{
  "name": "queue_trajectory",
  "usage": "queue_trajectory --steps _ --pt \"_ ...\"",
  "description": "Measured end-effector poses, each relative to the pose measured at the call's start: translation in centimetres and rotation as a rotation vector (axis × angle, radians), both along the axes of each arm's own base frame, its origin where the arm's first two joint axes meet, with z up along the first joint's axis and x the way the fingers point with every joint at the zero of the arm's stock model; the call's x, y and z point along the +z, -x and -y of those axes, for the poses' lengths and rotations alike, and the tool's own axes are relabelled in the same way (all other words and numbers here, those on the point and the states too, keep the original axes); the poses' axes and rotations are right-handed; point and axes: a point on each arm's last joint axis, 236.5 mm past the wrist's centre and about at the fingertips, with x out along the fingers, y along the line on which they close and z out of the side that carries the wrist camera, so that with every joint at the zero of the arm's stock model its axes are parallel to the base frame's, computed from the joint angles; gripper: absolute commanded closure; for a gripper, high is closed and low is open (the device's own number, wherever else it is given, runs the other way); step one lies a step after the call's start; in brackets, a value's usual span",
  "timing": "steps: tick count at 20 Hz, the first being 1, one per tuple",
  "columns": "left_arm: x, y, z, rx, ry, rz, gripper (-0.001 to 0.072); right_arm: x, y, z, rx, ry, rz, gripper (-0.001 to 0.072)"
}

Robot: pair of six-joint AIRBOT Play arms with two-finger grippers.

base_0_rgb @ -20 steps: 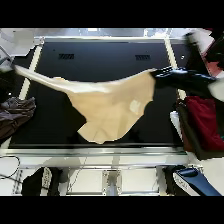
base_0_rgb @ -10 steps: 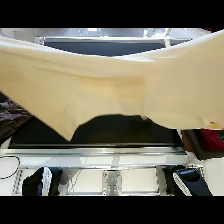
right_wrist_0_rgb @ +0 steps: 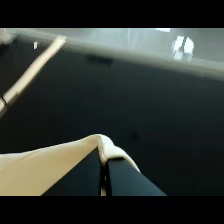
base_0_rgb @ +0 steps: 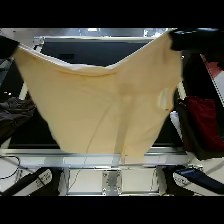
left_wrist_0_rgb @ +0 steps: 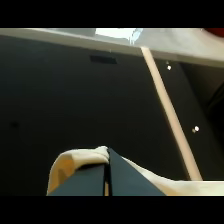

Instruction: Fold the shirts.

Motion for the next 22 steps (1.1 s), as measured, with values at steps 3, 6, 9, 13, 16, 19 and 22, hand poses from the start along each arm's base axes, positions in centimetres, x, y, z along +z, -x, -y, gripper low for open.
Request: queue_trajectory --steps 3,6,9,13,16,19,22 --pt "-9.0 -8.3 1.2 0.038 0.006 -0.094 0.0700 -12.0 -7.4 -1.2 -0.014 -0.016 -0.206 0.0694" --pt "-16.6 -13.9 1.0 0.121 0.033 -0.144 0.0700 -21.8 -12.5 -1.4 -0.076 -0.052 -0.306 0.0694" --pt "-21.0 -16.8 0.1 0.182 0.048 -0.156 0.0697 -26.5 -16.3 -0.7 -0.164 -0.113 -0.282 0.0515" --pt "-20.8 -18.2 -0.6 0.227 0.122 -0.127 0.0116 -24.9 -19.5 0.3 -0.227 -0.181 -0.178 0.0153" --pt "-16.1 -17.9 -1.5 0.251 0.204 -0.057 0.0116 -20.6 -19.5 1.3 -0.200 -0.169 -0.178 0.0166" --pt "-9.6 -15.1 -4.2 0.268 0.231 0.011 0.0125 -14.4 -17.0 5.8 -0.214 -0.073 -0.175 0.0166" --pt "-5.0 -10.1 -8.2 0.295 0.189 0.018 0.0126 -8.6 -11.8 13.1 -0.308 0.019 -0.187 0.0239"
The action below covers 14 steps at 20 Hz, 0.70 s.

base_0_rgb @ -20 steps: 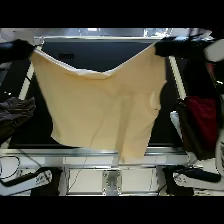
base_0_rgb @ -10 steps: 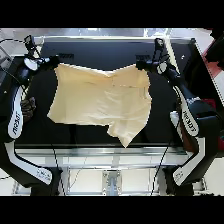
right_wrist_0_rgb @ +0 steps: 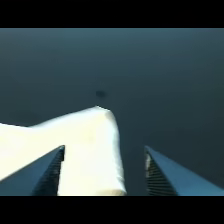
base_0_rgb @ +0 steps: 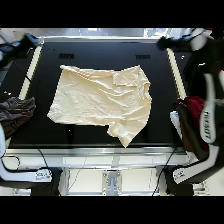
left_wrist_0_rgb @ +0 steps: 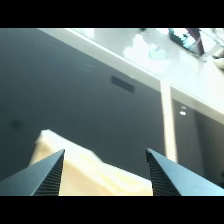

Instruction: Fold the shirts.

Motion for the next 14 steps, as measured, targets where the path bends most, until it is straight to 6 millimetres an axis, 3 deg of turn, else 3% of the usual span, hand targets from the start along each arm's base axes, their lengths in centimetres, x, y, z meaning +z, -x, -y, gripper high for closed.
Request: queue_trajectory --steps 1,3,4,6,8,10,12,14 --pt "0.7 1.9 -1.5 0.025 -0.017 -0.011 0.0125 0.7 2.1 2.2 -0.035 0.019 -0.028 0.0238" --pt "-0.1 6.2 -4.6 0.095 -0.024 -0.073 0.0125 0.8 6.8 6.1 -0.110 0.038 -0.093 0.0236" --pt "-1.4 8.4 -5.9 0.133 -0.015 -0.112 0.0125 -0.2 9.0 7.3 -0.137 0.032 -0.136 0.0234" --pt "-6.1 12.9 -7.3 0.212 0.052 -0.213 0.0126 -4.1 13.2 8.0 -0.175 -0.018 -0.226 0.0224" --pt "-11.0 16.7 -7.5 0.299 0.172 -0.279 0.0125 -9.9 16.7 6.8 -0.211 -0.135 -0.307 0.0222" --pt "-14.9 19.1 -6.7 0.362 0.296 -0.306 0.0125 -16.5 19.9 3.9 -0.253 -0.328 -0.403 0.0222" --pt "-18.0 20.6 -5.7 0.404 0.406 -0.324 0.0125 -22.3 22.8 0.4 -0.288 -0.529 -0.498 0.0222" --pt "-19.6 21.4 -5.2 0.432 0.473 -0.329 0.0125 -26.2 25.1 -2.9 -0.300 -0.672 -0.563 0.0222"
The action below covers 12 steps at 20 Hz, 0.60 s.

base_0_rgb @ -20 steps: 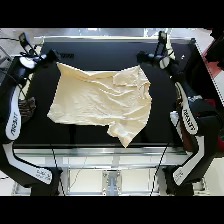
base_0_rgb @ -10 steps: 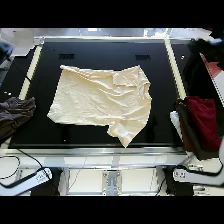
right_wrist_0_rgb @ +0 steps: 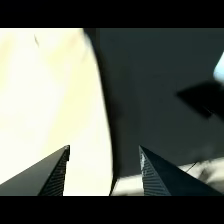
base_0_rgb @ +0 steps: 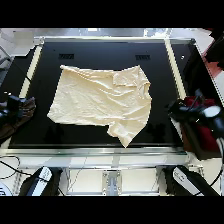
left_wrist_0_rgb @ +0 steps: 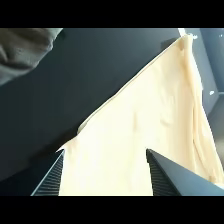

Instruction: Fold the shirts.

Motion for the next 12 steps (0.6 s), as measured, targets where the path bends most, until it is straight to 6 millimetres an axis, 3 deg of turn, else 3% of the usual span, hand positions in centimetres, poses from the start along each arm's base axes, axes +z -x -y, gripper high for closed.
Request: queue_trajectory --steps 5,10,11,12 --pt "-1.4 0.7 0.7 0.040 0.068 0.006 0.0125 -4.7 2.7 -5.2 0.002 -0.141 -0.098 0.0221" --pt "-1.7 0.8 0.9 0.045 0.083 0.005 0.0125 -6.6 2.2 -8.7 -0.012 -0.197 -0.109 0.0225" --pt "-1.7 0.8 0.9 0.045 0.085 0.004 0.0126 -6.8 2.1 -8.9 -0.018 -0.198 -0.109 0.0242" --pt "-1.7 0.8 0.9 0.044 0.085 0.004 0.0125 -6.9 2.0 -9.0 -0.026 -0.199 -0.108 0.0315"
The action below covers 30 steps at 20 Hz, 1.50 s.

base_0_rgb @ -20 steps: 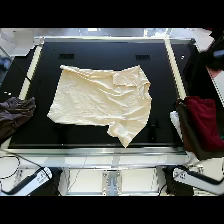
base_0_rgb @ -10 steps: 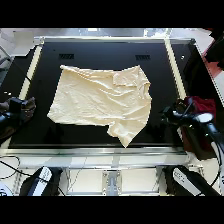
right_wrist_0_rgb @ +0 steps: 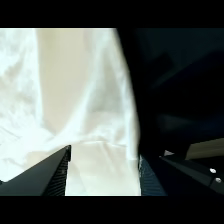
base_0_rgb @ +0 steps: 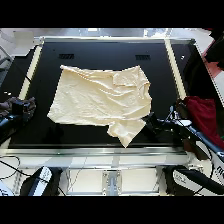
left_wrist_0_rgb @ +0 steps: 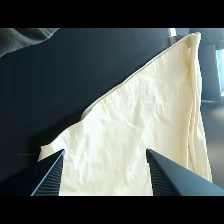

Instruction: Fold the shirts.

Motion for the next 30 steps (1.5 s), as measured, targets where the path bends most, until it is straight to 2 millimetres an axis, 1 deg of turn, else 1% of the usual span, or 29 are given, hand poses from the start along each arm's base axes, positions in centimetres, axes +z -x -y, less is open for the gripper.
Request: queue_trajectory --steps 1,2,3,4,6,8,12,15,19,22,23,26,27,28,29,30 --pt "0.0 0.0 0.0 0.000 0.001 0.001 0.0126 -0.2 -0.1 0.0 -0.005 0.004 0.001 0.0427" --pt "0.0 0.0 0.0 0.000 0.003 0.000 0.0126 -0.3 -0.2 0.0 -0.018 0.005 0.000 0.0523" --pt "0.0 0.0 0.0 0.000 0.003 0.000 0.0125 -0.4 -0.4 0.1 -0.024 0.009 0.003 0.0649" --pt "-0.1 0.0 0.1 -0.001 0.004 -0.001 0.0125 -0.5 -0.4 0.1 -0.031 0.011 0.004 0.0693" --pt "-0.5 0.3 0.4 -0.008 0.013 -0.013 0.0125 -0.4 -0.7 0.1 -0.045 0.005 0.007 0.0693" --pt "-1.8 0.9 1.1 -0.018 0.038 -0.041 0.0126 -0.2 -0.8 0.0 -0.046 0.000 0.015 0.0694" --pt "-6.3 2.8 3.1 -0.017 0.146 -0.138 0.0125 0.9 -1.4 -0.7 -0.009 -0.020 0.046 0.0694" --pt "-9.0 3.3 4.8 -0.029 0.229 -0.192 0.0126 2.0 -2.3 -1.0 0.008 -0.027 0.078 0.0694" --pt "-11.9 2.5 7.1 -0.047 0.300 -0.233 0.0126 3.2 -3.3 -1.2 0.022 -0.034 0.110 0.0694" --pt "-13.1 1.4 8.0 -0.029 0.324 -0.235 0.0127 3.5 -3.2 -1.6 0.042 -0.044 0.115 0.0694" --pt "-13.4 1.1 8.0 -0.018 0.324 -0.233 0.0146 3.6 -3.2 -1.7 0.049 -0.045 0.118 0.0694" --pt "-14.0 0.2 7.8 -0.005 0.293 -0.223 0.0383 3.7 -3.1 -1.8 0.062 -0.045 0.122 0.0694" --pt "-14.0 -0.1 7.4 -0.001 0.277 -0.217 0.0446 3.7 -3.2 -1.8 0.064 -0.045 0.124 0.0694" --pt "-13.8 -0.6 7.1 0.004 0.262 -0.206 0.0556 3.7 -3.1 -1.9 0.071 -0.042 0.129 0.0694" --pt "-13.5 -1.1 6.7 -0.002 0.239 -0.195 0.0691 3.9 -3.2 -1.9 0.083 -0.035 0.145 0.0695" --pt "-13.0 -1.7 6.4 -0.017 0.215 -0.180 0.0697 4.3 -3.3 -1.9 0.097 -0.026 0.171 0.0696"
